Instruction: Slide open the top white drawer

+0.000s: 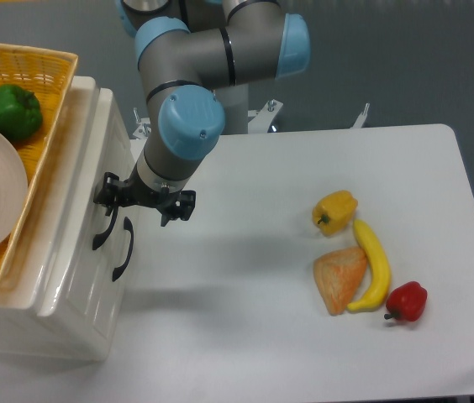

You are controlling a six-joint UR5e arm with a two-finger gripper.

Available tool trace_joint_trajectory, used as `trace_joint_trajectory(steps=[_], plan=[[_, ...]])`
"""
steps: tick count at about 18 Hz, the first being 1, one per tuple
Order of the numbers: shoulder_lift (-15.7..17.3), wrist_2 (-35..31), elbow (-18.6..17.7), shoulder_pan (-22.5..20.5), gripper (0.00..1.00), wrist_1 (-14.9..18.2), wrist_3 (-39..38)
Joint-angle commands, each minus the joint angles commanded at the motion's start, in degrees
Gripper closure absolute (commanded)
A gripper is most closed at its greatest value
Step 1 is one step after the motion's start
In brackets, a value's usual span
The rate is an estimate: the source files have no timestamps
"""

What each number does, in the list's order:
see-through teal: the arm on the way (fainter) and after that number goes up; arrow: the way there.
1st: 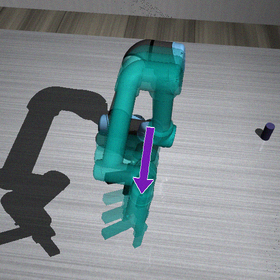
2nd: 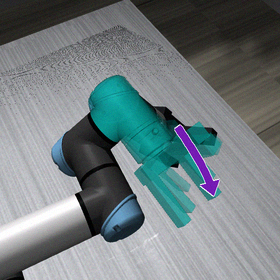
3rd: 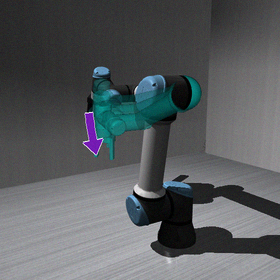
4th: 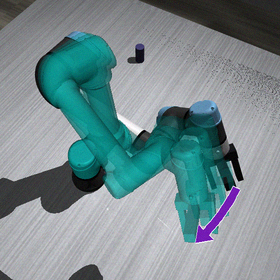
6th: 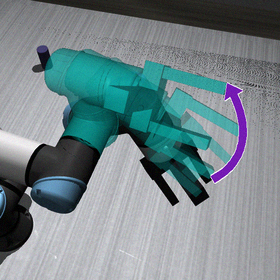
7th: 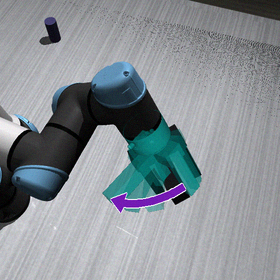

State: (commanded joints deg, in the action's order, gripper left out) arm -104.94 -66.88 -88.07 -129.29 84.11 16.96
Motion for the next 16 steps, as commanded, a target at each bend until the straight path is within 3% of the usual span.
trace_joint_trajectory(steps=[16], plan=[[-0.4,-0.4,-0.9,0.4,0.0,-0.2,0.2]])
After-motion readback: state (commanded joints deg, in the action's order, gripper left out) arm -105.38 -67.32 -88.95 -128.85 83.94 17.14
